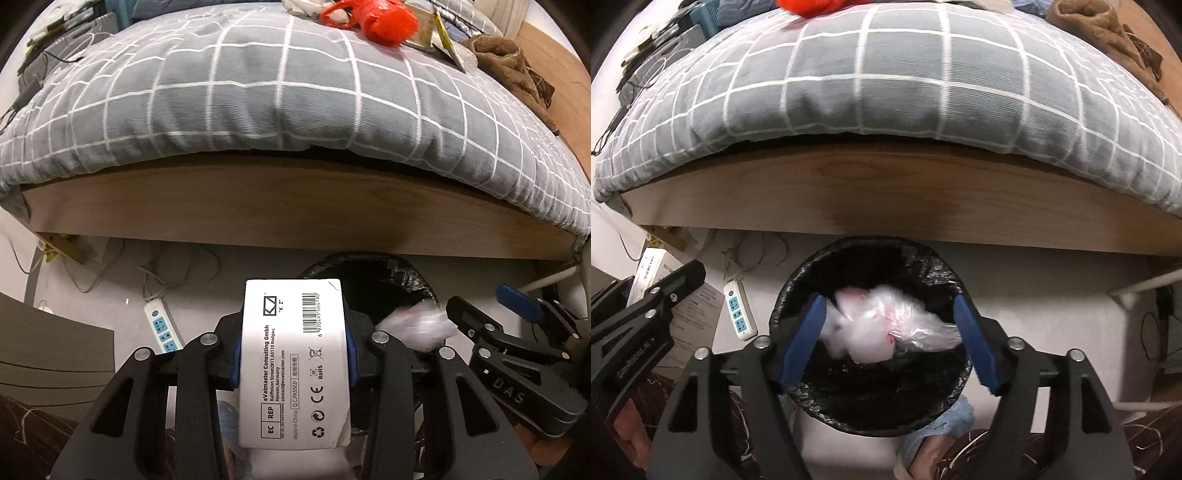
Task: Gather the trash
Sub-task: 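Open the right tool over the bin while the left tool drops the white box in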
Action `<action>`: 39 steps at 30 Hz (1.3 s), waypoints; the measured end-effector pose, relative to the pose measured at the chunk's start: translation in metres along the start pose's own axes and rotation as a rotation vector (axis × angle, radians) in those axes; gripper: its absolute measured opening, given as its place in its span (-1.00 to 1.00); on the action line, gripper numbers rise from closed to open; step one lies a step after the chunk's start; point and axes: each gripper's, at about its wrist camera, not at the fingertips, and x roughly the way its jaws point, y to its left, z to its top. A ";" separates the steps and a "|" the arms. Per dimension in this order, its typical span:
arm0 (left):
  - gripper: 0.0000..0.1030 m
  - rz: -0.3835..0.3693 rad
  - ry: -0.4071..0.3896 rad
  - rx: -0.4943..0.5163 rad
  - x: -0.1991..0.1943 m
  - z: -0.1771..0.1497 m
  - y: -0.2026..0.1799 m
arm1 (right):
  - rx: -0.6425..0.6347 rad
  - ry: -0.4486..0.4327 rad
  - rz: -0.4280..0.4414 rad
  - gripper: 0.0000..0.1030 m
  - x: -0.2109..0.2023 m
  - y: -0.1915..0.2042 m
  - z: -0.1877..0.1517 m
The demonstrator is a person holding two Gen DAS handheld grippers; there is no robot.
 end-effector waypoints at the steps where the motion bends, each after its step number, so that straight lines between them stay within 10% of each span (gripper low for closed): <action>1: -0.25 -0.004 0.004 0.007 0.002 0.001 -0.004 | 0.003 -0.003 -0.002 0.52 -0.003 -0.008 -0.001; 11: -0.25 -0.041 0.040 0.053 0.014 0.000 -0.047 | 0.046 -0.008 -0.061 0.82 -0.010 -0.046 -0.012; 33: -0.19 -0.066 0.080 0.182 0.023 -0.012 -0.110 | 0.116 -0.034 -0.184 0.83 -0.041 -0.102 -0.030; 39: 0.39 -0.040 0.047 0.193 0.017 -0.010 -0.107 | 0.103 -0.043 -0.183 0.83 -0.042 -0.096 -0.028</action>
